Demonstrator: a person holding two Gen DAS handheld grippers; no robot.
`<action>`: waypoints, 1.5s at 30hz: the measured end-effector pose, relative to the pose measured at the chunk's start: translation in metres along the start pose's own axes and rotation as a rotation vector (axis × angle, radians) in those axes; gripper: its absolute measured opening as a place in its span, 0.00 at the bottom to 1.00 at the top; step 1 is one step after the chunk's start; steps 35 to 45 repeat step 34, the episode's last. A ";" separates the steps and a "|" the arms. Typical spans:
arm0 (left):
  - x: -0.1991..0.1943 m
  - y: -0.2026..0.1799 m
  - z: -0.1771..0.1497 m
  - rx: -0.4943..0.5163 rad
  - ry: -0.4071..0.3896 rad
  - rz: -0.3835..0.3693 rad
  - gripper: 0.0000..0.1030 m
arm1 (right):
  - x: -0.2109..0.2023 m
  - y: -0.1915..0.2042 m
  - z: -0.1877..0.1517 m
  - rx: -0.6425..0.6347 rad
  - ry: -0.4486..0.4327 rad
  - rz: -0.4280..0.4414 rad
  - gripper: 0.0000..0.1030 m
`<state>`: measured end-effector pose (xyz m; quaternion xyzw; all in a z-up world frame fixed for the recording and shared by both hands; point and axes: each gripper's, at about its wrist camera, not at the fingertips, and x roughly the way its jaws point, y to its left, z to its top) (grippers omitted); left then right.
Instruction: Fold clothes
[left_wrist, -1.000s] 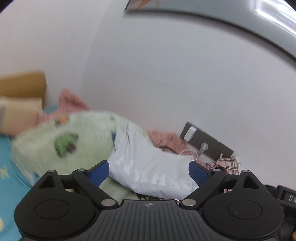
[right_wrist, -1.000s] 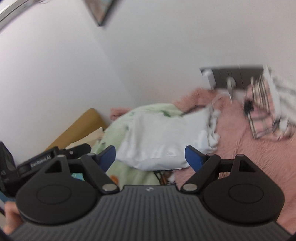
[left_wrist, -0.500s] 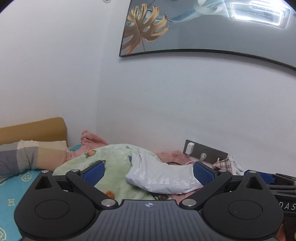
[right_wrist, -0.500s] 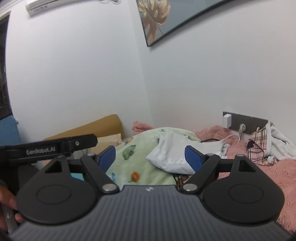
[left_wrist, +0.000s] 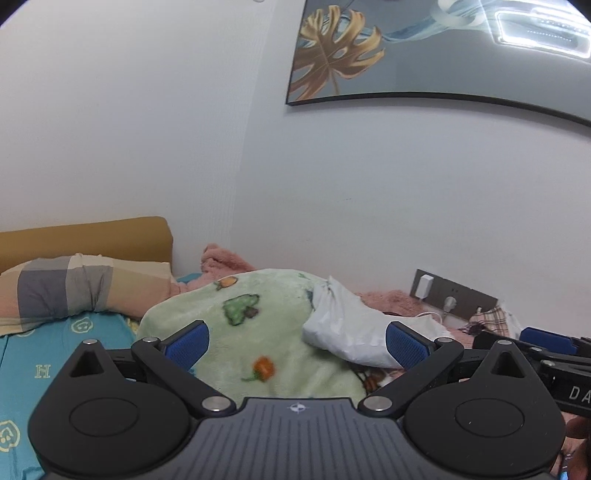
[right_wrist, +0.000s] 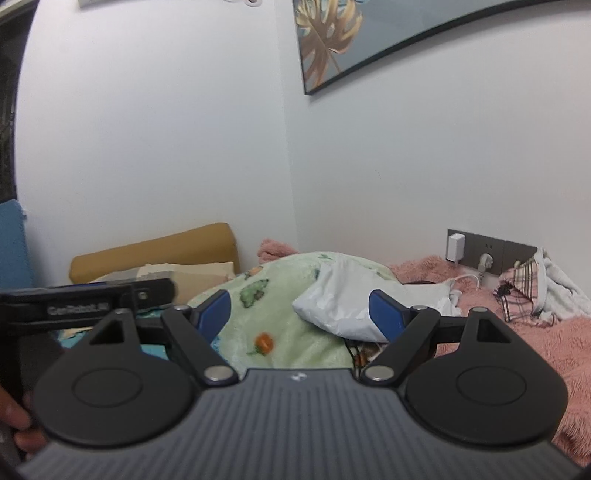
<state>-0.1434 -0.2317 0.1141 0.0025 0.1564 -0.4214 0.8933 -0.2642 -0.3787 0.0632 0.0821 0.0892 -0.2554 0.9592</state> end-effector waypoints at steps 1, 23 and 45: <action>0.002 0.003 -0.003 -0.001 0.000 0.007 1.00 | 0.004 0.000 -0.003 0.003 -0.002 -0.012 0.81; 0.007 0.027 -0.010 0.005 -0.032 0.033 1.00 | 0.040 0.011 -0.021 0.020 0.027 -0.064 0.81; 0.002 0.021 -0.010 0.022 -0.035 0.032 1.00 | 0.037 0.012 -0.019 0.021 0.047 -0.056 0.81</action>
